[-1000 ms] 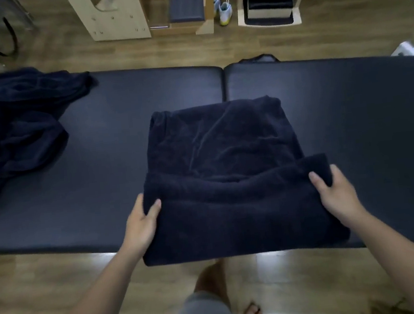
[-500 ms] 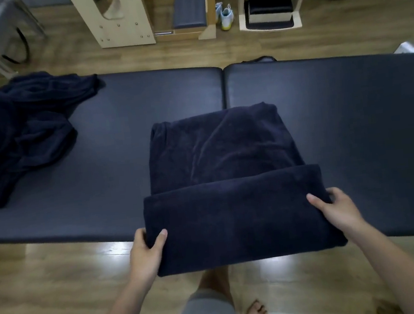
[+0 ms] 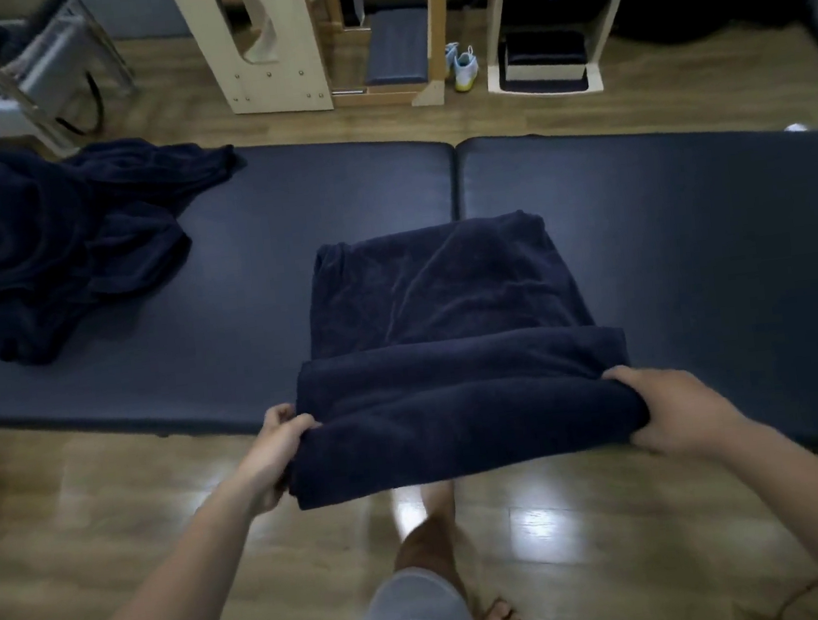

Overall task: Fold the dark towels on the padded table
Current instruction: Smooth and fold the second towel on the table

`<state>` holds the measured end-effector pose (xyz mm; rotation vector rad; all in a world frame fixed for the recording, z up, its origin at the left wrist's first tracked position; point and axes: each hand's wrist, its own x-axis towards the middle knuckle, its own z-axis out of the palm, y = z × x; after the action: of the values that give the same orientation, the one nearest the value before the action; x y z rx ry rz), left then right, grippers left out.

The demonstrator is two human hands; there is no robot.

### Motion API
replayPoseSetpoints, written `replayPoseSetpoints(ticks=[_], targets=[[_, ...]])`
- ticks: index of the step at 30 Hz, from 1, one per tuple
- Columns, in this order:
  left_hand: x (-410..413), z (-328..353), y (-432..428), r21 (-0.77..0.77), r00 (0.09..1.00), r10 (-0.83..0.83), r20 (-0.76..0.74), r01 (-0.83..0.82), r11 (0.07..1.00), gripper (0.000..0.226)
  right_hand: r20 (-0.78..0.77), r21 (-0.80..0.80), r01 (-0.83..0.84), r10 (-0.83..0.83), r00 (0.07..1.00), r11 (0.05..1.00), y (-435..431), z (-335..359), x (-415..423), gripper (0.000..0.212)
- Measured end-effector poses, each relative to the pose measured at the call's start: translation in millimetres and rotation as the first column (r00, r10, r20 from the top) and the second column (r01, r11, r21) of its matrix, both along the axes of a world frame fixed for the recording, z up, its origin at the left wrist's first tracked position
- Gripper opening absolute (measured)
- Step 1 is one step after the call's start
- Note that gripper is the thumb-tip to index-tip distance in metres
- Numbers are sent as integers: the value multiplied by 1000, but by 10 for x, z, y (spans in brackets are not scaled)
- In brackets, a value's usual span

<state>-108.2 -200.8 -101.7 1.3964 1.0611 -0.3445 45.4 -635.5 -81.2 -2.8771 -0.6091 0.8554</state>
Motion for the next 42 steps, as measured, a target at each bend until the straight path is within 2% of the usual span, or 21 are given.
replayPoseSetpoints(ticks=[3, 5, 7, 9, 11, 12, 15, 19, 21, 22, 24, 26, 28, 29, 30, 31, 33, 35, 37, 40, 42], targets=[[77, 254, 220, -137, 988, -149, -45, 142, 980, 44, -108, 140, 114, -99, 989, 984, -58, 543, 243, 55], [202, 406, 316, -190, 992, -115, -45, 105, 976, 35, -167, 343, 253, -206, 964, 905, -18, 736, 443, 48], [428, 519, 406, -154, 998, 5, -65, -15, 988, 28, -256, 553, 408, -318, 913, 727, 100, 760, 723, 44], [679, 618, 495, -140, 989, 150, 3, -148, 979, 25, -342, 685, 544, -445, 828, 485, 297, 682, 966, 35], [1030, 607, 589, -120, 971, 212, 111, -198, 973, 39, -422, 710, 633, -534, 733, 308, 535, 487, 1221, 41], [1200, 549, 603, -57, 974, 176, 145, -169, 984, 47, -456, 684, 674, -557, 694, 280, 647, 353, 1326, 54], [1531, 231, 504, 138, 986, -2, 165, -22, 990, 54, -493, 559, 738, -565, 662, 377, 858, -129, 1556, 74], [1615, -275, 405, 309, 992, -83, 99, 49, 950, 27, -418, 464, 773, -663, 621, 433, 970, -496, 1665, 71], [1650, -354, 442, 417, 992, -124, 23, 104, 903, 24, -374, 428, 783, -700, 609, 452, 1015, -499, 1666, 69], [1671, -361, 452, 528, 985, -166, -40, 162, 833, 30, -298, 398, 774, -728, 617, 493, 1040, -465, 1641, 75], [1748, -256, 325, 809, 960, -255, -113, 238, 537, 51, 93, 327, 686, -744, 661, 650, 1154, -379, 1580, 84], [1901, -62, -34, 928, 873, -473, -120, 268, 259, 68, 459, 336, 448, -559, 690, 828, 1497, -283, 1461, 76], [2031, -79, -460, 917, 645, -725, -242, 397, 47, 69, 499, 301, 122, -265, 825, 946, 1959, -305, 1333, 66], [2071, -155, -588, 887, 557, -767, -319, 461, -34, 68, 451, 241, -2, -110, 886, 971, 2122, -386, 1257, 64], [2107, -248, -608, 851, 523, -760, -386, 520, -74, 70, 404, 168, -82, 7, 915, 982, 2185, -475, 1234, 64], [2118, -341, -530, 816, 545, -716, -436, 575, -60, 74, 373, 118, -113, 61, 926, 987, 2142, -560, 1284, 65], [2050, -509, -253, 787, 664, -578, -475, 614, 58, 81, 371, 76, -53, 21, 928, 996, 1886, -696, 1492, 69], [1941, -558, -20, 774, 762, -457, -459, 595, 215, 83, 388, 52, 74, -89, 917, 996, 1631, -737, 1658, 71], [1910, -522, 78, 775, 848, -381, -368, 507, 379, 83, 346, 64, 304, -307, 887, 950, 1516, -725, 1760, 72], [1920, -395, 76, 744, 950, -244, -194, 304, 595, 93, 96, 284, 636, -681, 726, 718, 1468, -617, 1778, 83], [1867, -290, 118, 647, 988, -101, -116, 153, 747, 91, -105, 355, 776, -803, 587, 521, 1348, -523, 1695, 93]])
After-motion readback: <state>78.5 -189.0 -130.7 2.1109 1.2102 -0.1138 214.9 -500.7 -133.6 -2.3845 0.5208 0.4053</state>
